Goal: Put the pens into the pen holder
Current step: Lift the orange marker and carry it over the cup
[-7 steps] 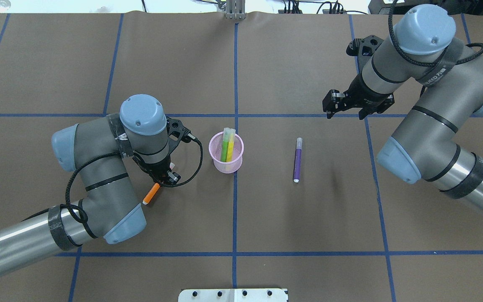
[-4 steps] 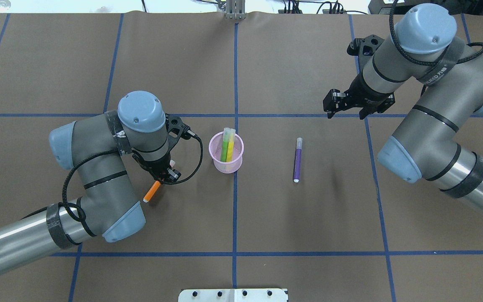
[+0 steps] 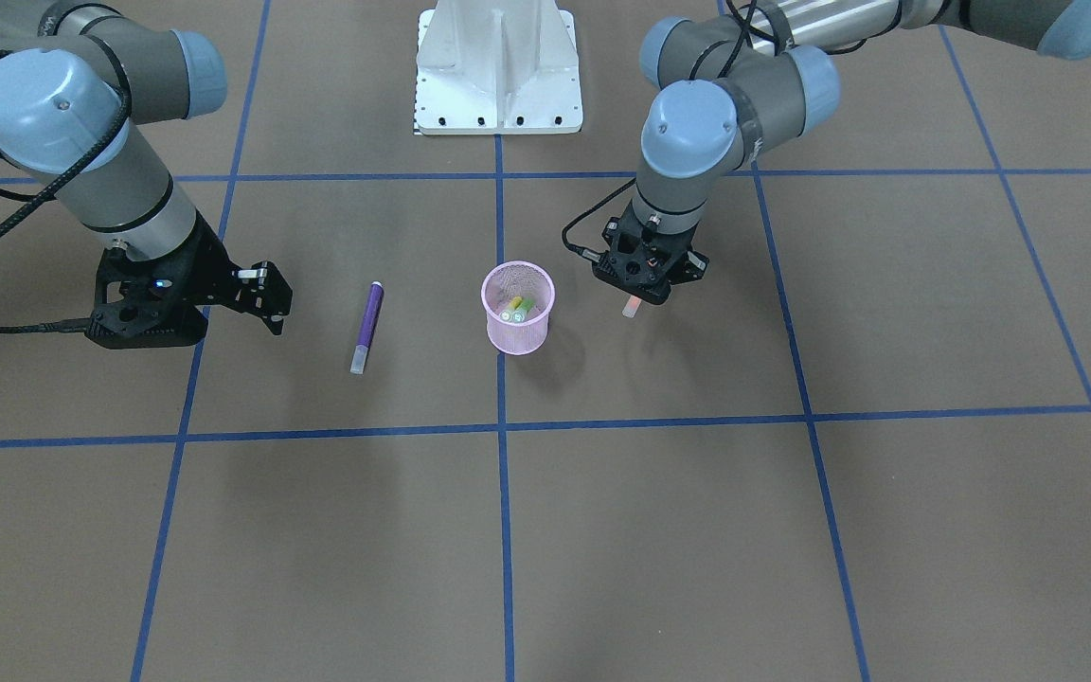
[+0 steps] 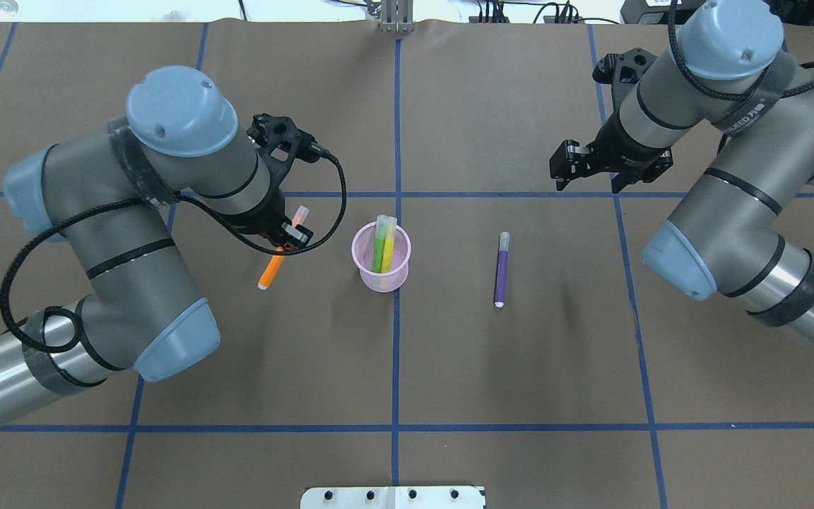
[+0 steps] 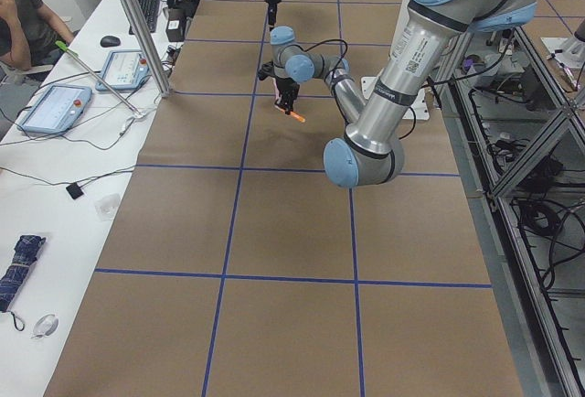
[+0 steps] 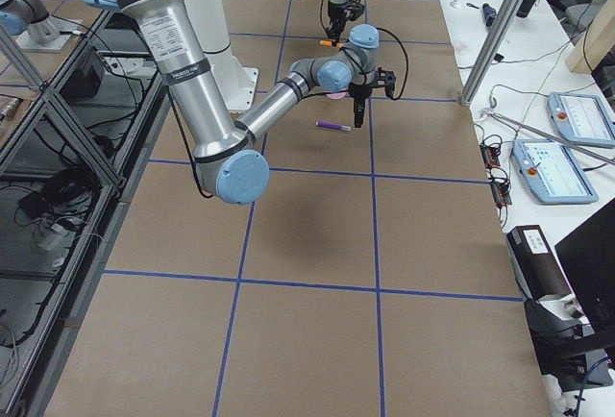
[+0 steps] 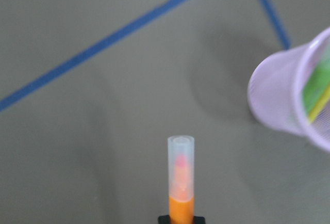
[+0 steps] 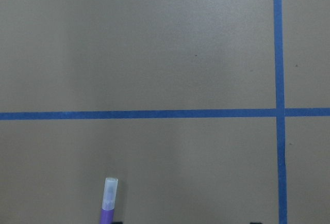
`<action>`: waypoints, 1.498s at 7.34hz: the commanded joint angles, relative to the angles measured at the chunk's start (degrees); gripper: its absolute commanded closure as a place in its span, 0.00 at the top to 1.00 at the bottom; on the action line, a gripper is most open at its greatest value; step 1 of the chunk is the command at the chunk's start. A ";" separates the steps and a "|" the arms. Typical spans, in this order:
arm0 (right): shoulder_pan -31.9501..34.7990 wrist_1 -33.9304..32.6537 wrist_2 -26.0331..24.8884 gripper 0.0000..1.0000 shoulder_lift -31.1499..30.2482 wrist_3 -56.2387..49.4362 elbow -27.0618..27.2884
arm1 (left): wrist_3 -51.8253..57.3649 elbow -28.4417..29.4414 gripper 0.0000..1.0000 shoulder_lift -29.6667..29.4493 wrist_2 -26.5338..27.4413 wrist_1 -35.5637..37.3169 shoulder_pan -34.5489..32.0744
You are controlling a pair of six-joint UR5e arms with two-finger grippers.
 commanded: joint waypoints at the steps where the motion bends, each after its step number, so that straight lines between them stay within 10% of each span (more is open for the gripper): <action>1: -0.09 0.03 -0.13 0.89 0.09 0.54 0.06 | -8.85 -1.91 0.00 -1.44 7.11 -12.33 1.15; 3: -0.18 0.03 -0.13 0.89 0.17 0.63 0.15 | -9.78 -1.04 0.00 -1.87 18.07 -15.40 8.06; 8: -0.10 0.03 -0.04 0.92 0.00 0.72 0.32 | -9.69 6.70 0.00 -5.39 20.42 -21.82 8.73; 9: -0.10 0.03 -0.04 0.92 0.00 0.72 0.50 | -9.61 7.23 0.17 -5.40 20.42 -21.90 8.73; 10: -0.10 0.03 -0.04 0.92 0.00 0.72 0.50 | -9.60 7.67 0.83 -5.40 20.42 -21.90 8.73; 11: -0.10 0.03 -0.04 0.92 0.00 0.72 0.41 | -9.60 7.33 0.99 -5.22 20.42 -21.90 8.64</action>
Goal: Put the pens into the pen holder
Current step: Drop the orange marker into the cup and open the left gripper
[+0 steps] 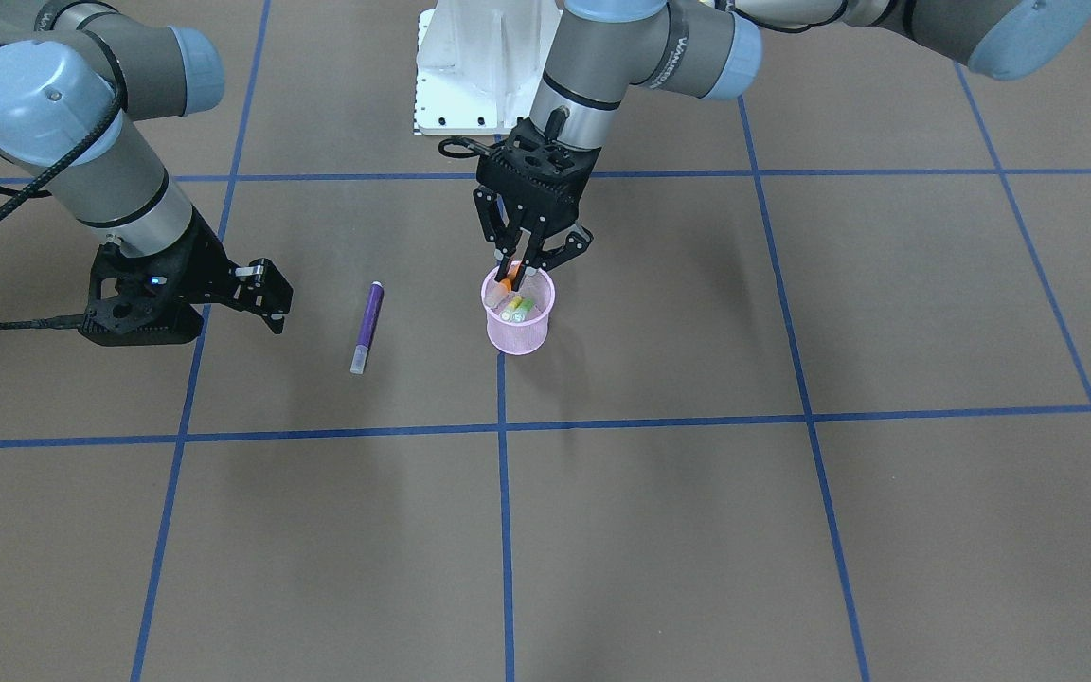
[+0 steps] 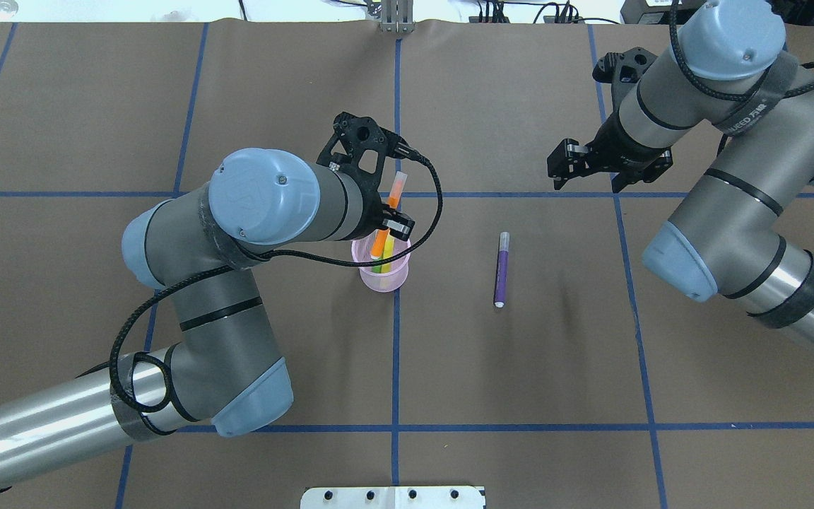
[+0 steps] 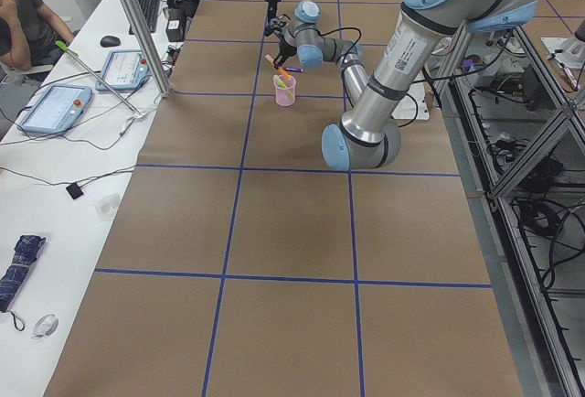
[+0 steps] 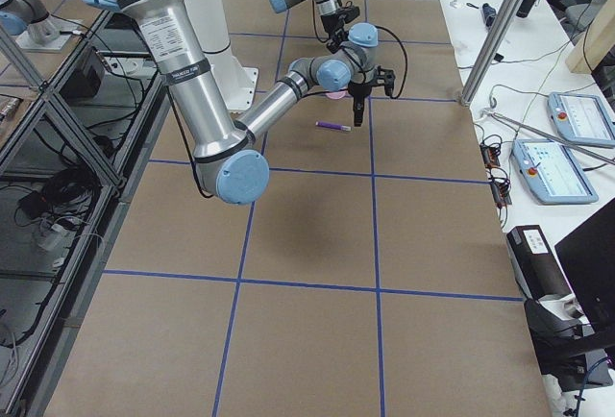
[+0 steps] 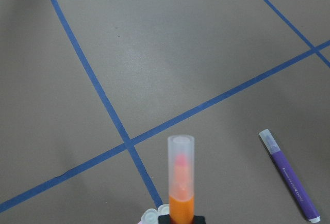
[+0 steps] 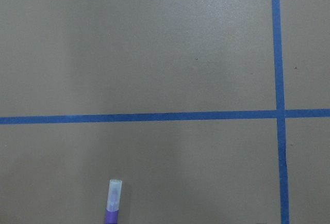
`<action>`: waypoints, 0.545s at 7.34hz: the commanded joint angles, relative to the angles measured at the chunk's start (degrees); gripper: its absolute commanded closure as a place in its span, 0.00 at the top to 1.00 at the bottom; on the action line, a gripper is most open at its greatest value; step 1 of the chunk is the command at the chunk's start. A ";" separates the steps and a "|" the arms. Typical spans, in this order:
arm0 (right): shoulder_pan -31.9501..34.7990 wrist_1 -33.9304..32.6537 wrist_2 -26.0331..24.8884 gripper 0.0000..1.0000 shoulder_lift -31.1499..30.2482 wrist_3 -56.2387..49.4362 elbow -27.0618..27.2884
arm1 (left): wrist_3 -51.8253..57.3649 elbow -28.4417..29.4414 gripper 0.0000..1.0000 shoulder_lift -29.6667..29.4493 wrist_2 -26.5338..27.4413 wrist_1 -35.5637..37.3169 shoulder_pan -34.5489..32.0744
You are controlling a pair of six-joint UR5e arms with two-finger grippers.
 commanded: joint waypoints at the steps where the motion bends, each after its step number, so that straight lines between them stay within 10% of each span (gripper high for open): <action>1: -0.26 0.08 0.00 0.92 0.08 0.09 -0.04 | -0.25 -0.62 0.99 0.00 0.01 -0.03 -0.34; 4: -5.51 0.35 -0.96 0.97 1.40 5.86 -0.30 | -0.25 -3.00 0.99 1.74 -4.87 1.11 -6.81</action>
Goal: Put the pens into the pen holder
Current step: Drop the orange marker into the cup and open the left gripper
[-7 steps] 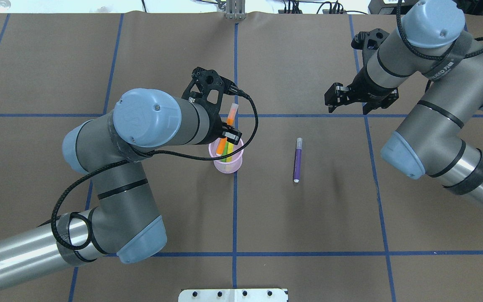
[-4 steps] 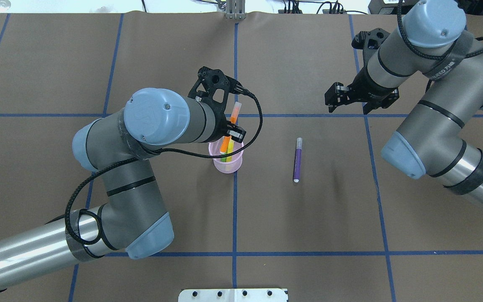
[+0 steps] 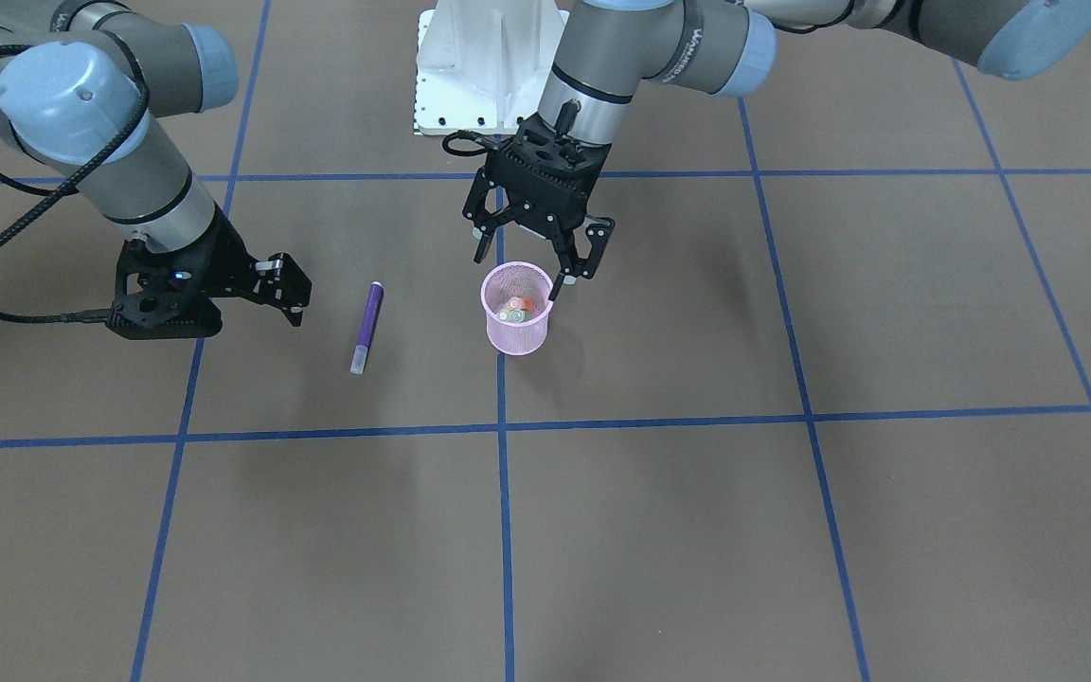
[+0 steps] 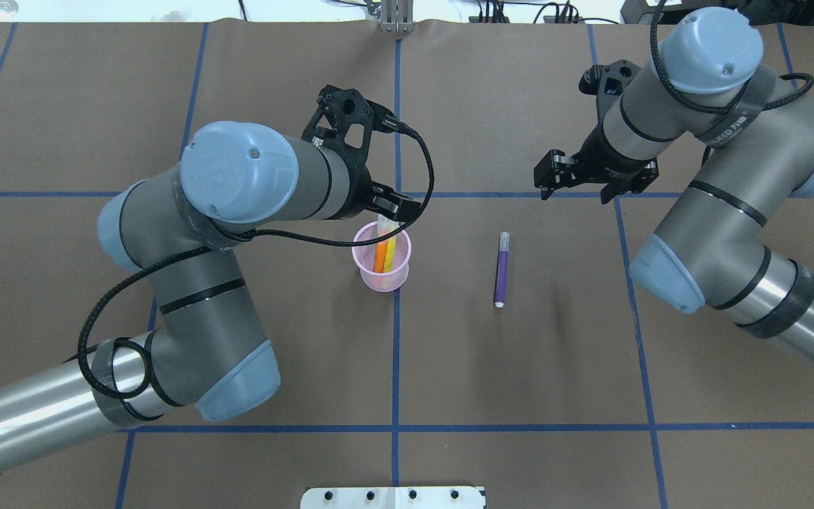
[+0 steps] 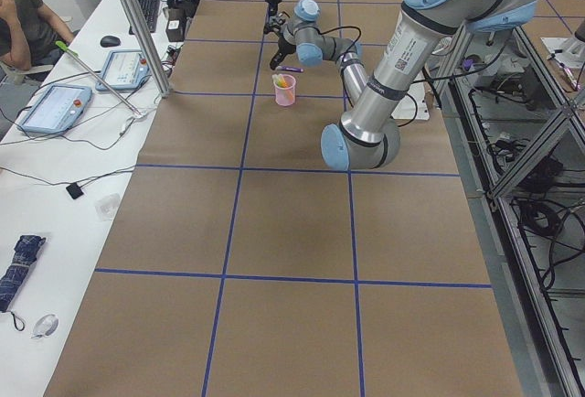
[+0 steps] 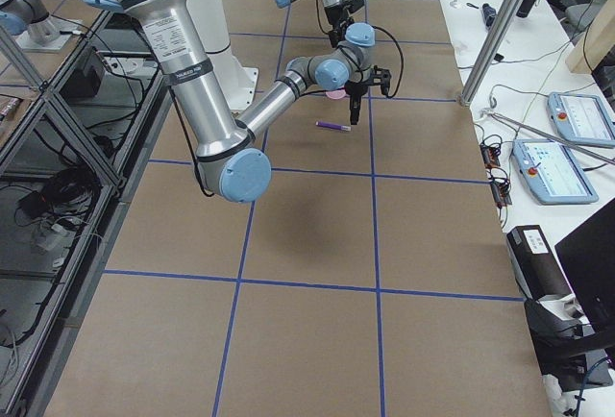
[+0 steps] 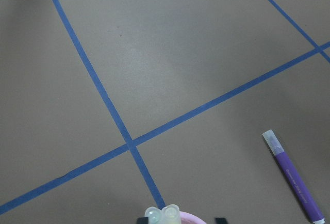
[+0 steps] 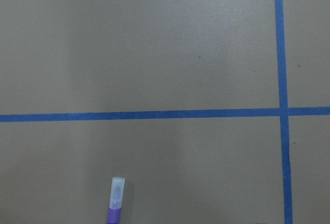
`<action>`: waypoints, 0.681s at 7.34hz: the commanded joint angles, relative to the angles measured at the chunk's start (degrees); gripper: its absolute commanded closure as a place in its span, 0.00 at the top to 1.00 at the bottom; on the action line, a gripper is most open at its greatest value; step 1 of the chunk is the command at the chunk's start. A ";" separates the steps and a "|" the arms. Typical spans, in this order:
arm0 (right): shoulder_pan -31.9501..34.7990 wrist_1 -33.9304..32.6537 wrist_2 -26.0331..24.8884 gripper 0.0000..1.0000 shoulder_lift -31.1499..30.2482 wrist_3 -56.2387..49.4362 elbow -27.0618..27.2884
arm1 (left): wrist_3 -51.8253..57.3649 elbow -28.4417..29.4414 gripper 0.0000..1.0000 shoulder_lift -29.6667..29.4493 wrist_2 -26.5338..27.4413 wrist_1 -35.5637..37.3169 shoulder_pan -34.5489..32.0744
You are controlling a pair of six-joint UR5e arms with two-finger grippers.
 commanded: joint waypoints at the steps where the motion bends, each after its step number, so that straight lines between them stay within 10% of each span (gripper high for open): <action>1: -4.54 2.09 -1.81 0.97 0.63 4.26 -0.25 | 0.62 -0.49 0.99 4.64 -10.91 0.46 -8.13; 5: -9.39 2.28 -5.34 0.86 4.05 4.80 -7.61 | 0.80 -4.60 0.99 12.31 -18.36 0.11 -13.36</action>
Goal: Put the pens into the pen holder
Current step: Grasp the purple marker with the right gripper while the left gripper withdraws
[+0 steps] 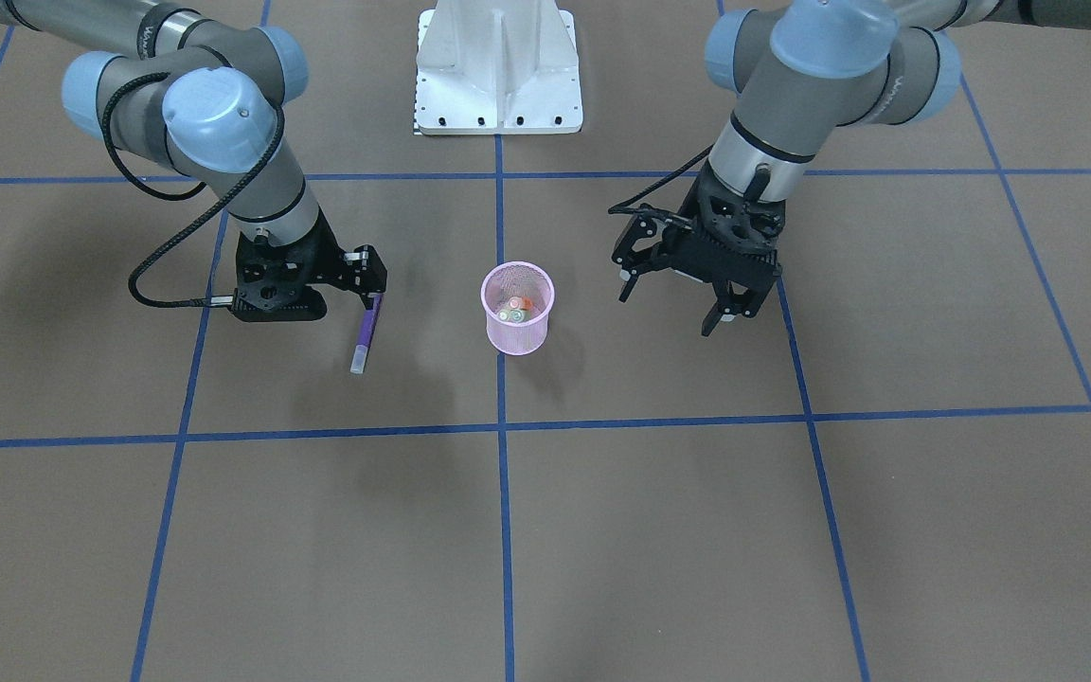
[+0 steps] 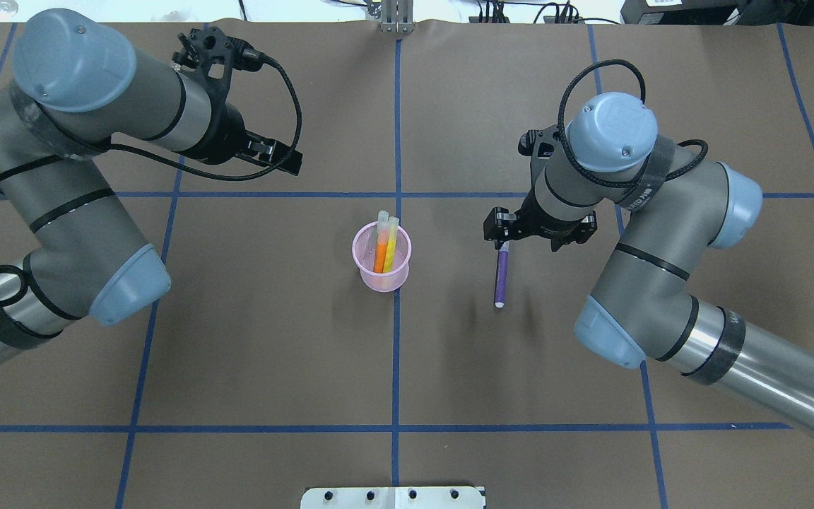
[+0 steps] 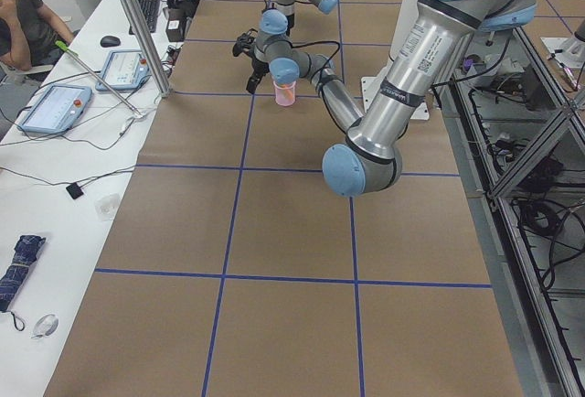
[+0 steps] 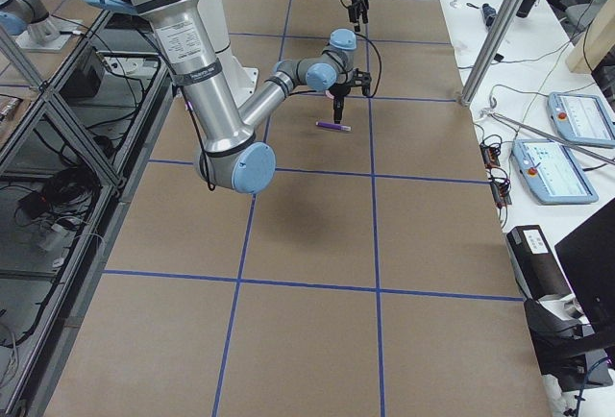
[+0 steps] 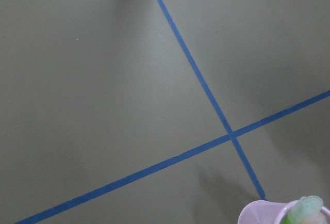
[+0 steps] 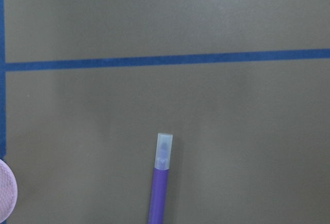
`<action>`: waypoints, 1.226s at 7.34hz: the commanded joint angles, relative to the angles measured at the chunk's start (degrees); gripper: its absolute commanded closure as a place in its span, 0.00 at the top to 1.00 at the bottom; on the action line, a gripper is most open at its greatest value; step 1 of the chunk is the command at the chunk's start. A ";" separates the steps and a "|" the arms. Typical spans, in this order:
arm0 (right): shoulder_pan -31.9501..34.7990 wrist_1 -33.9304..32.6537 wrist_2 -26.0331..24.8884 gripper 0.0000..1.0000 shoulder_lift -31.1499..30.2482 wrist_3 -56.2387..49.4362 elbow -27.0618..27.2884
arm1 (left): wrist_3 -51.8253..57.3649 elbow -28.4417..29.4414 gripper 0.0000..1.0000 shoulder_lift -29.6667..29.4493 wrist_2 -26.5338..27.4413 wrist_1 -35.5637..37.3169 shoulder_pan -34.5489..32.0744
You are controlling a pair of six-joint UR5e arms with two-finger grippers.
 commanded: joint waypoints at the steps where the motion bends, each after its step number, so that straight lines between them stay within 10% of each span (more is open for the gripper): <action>1: -0.64 -0.09 -0.13 0.85 2.06 -0.33 -4.22 | -0.15 -2.62 0.99 2.56 -0.62 0.34 -0.72; 9: 2.44 0.08 8.29 0.62 6.63 3.36 -13.98 | -0.33 -5.52 0.99 5.47 0.08 0.35 -0.81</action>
